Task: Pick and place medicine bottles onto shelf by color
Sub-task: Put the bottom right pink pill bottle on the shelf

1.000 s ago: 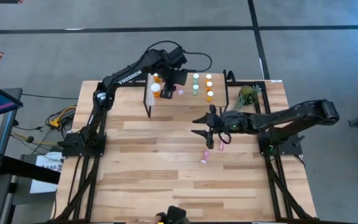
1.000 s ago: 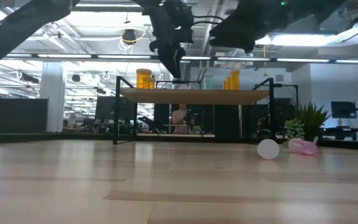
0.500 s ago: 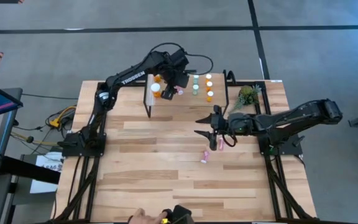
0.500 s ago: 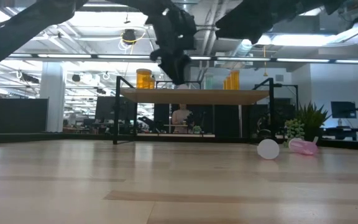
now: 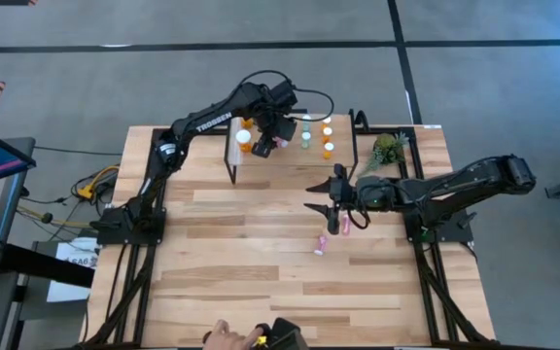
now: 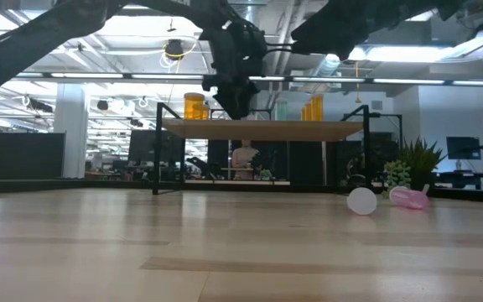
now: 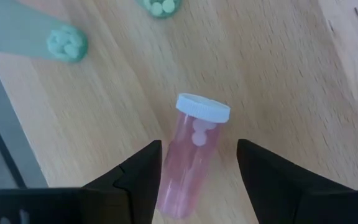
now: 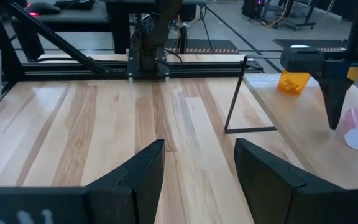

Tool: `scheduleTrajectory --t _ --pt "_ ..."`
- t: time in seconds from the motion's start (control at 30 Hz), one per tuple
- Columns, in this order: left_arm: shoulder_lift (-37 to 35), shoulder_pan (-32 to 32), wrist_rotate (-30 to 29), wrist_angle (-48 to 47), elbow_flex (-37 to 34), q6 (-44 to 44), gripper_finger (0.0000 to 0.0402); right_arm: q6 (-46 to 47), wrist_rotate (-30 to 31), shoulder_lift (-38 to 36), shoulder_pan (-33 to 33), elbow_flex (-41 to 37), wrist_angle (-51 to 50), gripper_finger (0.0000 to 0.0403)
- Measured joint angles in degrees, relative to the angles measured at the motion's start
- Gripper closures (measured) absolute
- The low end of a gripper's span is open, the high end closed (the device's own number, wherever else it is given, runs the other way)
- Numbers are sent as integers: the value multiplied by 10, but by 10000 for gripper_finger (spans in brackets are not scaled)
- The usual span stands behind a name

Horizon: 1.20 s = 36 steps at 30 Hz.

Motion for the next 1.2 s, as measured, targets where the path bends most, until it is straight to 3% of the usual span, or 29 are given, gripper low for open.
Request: scheduleTrajectory --t 0.13,0.53,0.97,1.2 --pt "0 2 0 0 0 -2 216 0 0 0 0 0 0 187" --pt "0 7 9 -7 0 -35 316 0 0 0 0 0 0 187" --pt "-8 13 87 -55 4 -56 318 -9 0 0 0 0 1 187" --pt "-31 12 130 -86 31 -69 319 -51 30 0 1 0 14 187"
